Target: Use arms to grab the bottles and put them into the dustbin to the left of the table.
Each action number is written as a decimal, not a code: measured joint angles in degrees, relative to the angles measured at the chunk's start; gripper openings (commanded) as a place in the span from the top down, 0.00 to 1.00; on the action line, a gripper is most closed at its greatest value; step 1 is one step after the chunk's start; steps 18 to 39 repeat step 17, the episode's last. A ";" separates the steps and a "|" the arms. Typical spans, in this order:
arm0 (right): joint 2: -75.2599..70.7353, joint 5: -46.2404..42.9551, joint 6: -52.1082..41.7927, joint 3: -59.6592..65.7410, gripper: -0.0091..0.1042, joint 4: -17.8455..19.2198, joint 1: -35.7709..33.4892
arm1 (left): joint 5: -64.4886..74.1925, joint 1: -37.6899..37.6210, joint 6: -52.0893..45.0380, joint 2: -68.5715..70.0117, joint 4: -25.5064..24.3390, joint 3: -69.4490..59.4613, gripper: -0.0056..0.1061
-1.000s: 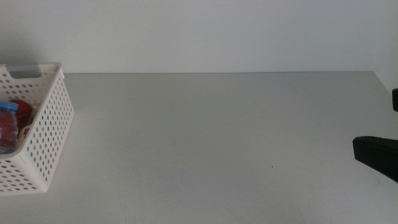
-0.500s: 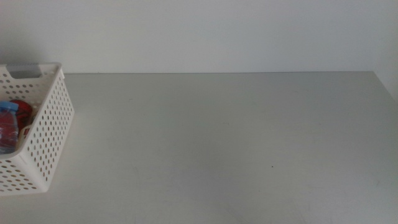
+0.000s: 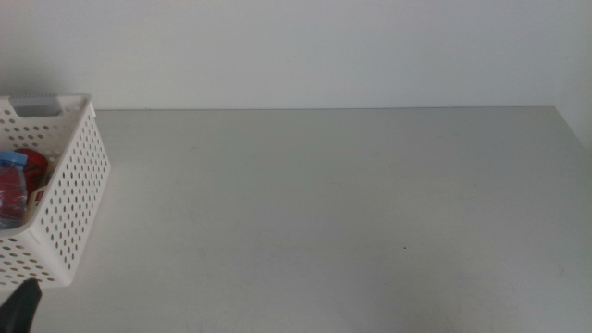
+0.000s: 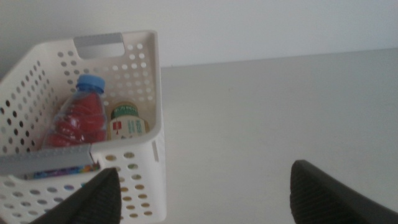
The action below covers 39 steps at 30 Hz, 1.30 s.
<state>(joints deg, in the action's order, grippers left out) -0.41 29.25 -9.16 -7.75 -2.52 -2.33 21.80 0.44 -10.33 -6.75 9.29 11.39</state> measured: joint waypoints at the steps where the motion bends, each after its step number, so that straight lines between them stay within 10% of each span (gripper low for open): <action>1: -0.19 -0.06 0.00 1.15 0.27 0.77 0.24 | -0.21 0.00 0.00 1.28 0.01 -1.57 0.12; 39: -0.37 -7.06 0.00 8.86 0.27 3.46 0.37 | -0.80 0.00 0.02 7.42 2.56 -13.02 0.12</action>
